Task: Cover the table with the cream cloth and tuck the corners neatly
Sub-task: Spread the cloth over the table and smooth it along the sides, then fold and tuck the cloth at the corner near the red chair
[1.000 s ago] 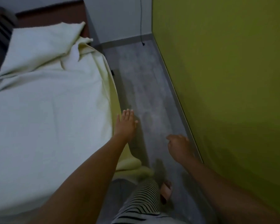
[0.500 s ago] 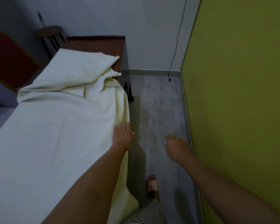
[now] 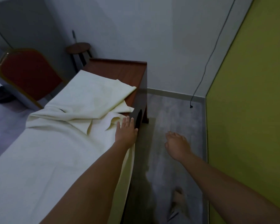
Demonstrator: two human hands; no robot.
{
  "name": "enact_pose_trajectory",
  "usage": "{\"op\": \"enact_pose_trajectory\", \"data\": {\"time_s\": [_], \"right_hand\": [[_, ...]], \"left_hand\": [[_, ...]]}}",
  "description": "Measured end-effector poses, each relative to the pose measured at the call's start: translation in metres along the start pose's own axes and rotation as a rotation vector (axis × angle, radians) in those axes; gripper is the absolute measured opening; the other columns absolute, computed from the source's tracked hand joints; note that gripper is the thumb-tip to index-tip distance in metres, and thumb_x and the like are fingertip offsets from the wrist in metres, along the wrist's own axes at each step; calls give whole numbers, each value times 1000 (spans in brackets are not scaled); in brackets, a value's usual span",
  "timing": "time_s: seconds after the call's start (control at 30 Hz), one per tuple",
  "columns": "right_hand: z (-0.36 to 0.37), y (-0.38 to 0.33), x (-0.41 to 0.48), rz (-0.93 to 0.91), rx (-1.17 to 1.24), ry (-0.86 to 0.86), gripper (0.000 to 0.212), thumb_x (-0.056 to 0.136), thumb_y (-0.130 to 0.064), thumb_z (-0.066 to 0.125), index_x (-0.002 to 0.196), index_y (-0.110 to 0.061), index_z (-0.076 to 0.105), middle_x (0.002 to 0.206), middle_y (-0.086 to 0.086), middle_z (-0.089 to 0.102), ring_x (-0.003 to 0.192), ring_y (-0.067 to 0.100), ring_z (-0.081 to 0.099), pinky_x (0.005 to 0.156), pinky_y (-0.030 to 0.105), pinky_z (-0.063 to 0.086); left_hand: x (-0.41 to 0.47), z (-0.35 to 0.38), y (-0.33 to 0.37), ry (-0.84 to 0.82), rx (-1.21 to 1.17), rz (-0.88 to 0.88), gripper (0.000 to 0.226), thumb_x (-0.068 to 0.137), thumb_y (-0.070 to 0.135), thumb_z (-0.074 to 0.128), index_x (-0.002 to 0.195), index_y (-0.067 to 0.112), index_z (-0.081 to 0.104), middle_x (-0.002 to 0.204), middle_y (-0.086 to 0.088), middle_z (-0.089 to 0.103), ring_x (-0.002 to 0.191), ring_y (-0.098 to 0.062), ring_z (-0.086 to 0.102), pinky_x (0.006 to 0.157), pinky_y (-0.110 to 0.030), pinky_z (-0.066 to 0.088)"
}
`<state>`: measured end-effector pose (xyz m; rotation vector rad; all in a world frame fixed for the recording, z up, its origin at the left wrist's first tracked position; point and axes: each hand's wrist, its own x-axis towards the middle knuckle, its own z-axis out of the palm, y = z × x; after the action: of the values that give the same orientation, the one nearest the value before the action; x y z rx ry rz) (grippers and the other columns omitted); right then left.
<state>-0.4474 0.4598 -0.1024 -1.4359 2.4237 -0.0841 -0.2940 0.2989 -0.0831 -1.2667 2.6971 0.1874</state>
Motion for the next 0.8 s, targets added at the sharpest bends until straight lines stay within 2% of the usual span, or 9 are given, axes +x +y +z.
{"op": "enact_pose_trajectory", "data": {"time_s": [0.1,0.23,0.37,0.53,0.8], "right_hand": [[-17,2,51,-59,-24,-24,52,100,-29,31,149,-15,22,158,3,18,143,21,18,117,42,12],[-39,-2,119,-182,-52,-30,53,100,-31,31,149,-15,20,159,3,16,145,22,15,117,43,15],[-52,-26,174,-329,-103,-79,53,101,-32,29,150,-14,19,159,4,14,146,24,10,117,47,11],[-49,-78,213,-539,-136,-143,51,101,-31,26,150,-15,20,158,2,17,146,23,10,117,48,9],[-31,-149,259,-792,-214,-202,53,101,-36,24,150,-14,18,159,4,14,146,22,8,117,50,6]], "left_hand": [[40,-14,-2,45,16,-57,58,103,39,19,152,13,6,161,-10,2,148,-25,-2,119,-44,1],[85,-28,-13,79,-23,-169,59,102,43,12,153,13,6,161,-9,1,149,-24,-3,120,-47,-1],[112,-36,-39,80,-65,-320,60,101,45,10,153,15,3,161,-7,-1,149,-23,-4,119,-45,-3],[118,-17,-92,-49,-153,-473,63,102,43,16,151,7,5,160,-14,3,148,-27,2,120,-44,5],[163,-9,-143,-156,-162,-479,65,100,43,23,151,6,6,160,-13,6,148,-24,4,119,-42,7]]}}
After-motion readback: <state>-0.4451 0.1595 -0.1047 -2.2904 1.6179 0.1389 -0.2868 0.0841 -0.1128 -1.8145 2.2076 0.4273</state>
